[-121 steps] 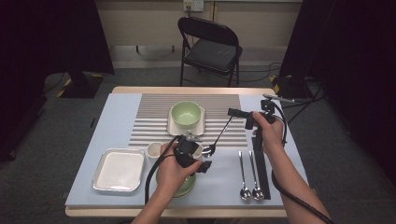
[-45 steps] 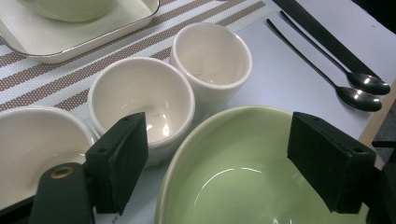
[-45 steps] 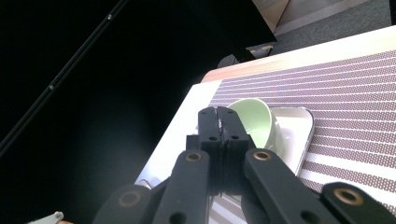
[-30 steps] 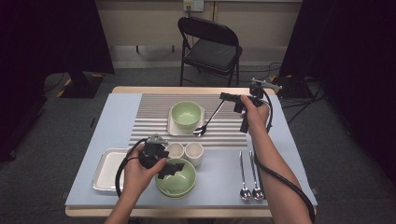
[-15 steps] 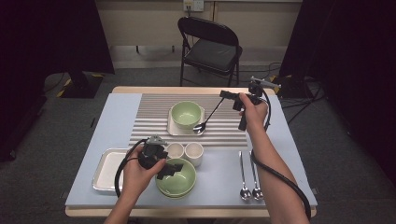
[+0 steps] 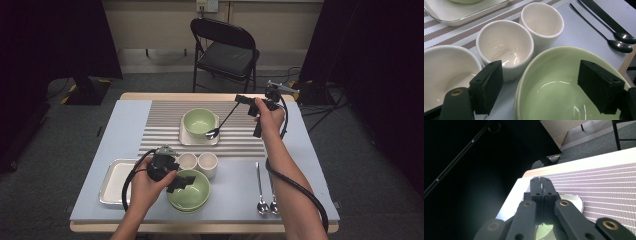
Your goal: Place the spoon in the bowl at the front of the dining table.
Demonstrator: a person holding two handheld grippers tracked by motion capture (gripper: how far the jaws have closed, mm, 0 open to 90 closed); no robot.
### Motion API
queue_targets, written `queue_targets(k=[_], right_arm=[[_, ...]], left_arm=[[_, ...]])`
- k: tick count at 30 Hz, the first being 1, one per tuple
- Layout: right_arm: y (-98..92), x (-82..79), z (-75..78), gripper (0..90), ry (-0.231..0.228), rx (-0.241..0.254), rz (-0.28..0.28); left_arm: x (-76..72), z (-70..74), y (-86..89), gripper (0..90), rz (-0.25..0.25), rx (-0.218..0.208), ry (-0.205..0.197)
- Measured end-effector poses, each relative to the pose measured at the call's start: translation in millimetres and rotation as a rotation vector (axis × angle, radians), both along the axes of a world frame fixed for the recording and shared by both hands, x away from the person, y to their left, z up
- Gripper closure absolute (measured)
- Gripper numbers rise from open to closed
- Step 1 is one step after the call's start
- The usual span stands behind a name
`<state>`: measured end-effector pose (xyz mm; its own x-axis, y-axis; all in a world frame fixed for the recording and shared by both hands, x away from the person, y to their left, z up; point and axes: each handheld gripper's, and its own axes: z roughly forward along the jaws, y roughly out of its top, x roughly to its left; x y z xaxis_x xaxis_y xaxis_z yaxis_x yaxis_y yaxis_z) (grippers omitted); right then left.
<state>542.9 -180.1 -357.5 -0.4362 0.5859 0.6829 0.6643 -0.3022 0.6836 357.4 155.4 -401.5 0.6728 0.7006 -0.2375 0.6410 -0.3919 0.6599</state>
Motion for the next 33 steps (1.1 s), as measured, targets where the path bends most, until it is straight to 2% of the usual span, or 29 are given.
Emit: queue_targets(k=[4, 7, 33], right_arm=[[0.3, 1.9, 0.6, 90.0, -0.006, -0.01, -0.005], [0.9, 3.4, 0.5, 90.0, -0.006, -0.011, -0.012], [2.5, 11.9, -0.9, 90.0, -0.018, -0.007, -0.069]], left_arm=[[0.0, 0.0, 1.6, 20.5, 0.003, 0.007, 0.002], [-1.0, 0.4, 0.7, 20.5, 0.007, -0.011, 0.007], [-1.4, -1.3, 1.3, 20.4, -0.002, -0.002, 0.014]])
